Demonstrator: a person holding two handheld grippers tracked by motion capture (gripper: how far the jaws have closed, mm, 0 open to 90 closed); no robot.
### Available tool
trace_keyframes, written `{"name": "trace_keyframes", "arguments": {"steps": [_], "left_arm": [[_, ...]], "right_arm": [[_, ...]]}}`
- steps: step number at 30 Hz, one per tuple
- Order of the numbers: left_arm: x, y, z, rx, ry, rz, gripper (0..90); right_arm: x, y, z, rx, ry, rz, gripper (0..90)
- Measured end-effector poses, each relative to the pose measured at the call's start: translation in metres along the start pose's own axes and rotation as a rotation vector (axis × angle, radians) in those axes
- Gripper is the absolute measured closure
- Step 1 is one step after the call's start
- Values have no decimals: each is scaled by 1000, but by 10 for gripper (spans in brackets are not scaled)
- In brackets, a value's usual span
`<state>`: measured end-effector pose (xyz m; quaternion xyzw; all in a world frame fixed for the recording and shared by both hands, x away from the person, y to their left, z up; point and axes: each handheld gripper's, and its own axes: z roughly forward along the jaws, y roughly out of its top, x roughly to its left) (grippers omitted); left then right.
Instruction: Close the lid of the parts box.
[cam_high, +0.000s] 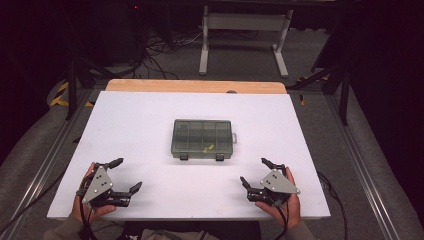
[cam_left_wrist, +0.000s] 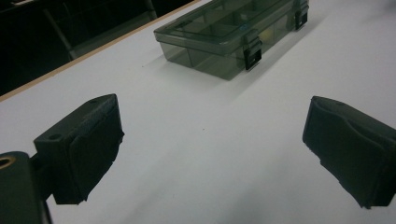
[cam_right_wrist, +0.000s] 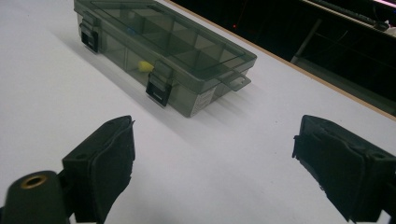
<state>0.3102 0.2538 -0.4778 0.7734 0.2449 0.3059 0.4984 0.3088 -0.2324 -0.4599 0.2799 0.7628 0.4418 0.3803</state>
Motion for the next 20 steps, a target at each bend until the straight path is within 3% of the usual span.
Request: {"name": "trace_keyframes", "arguments": {"steps": [20], "left_arm": [[3,0,2,1,-2,-13,54]], "right_arm": [[-1,-1,0,-6,-11,-10,125]]}}
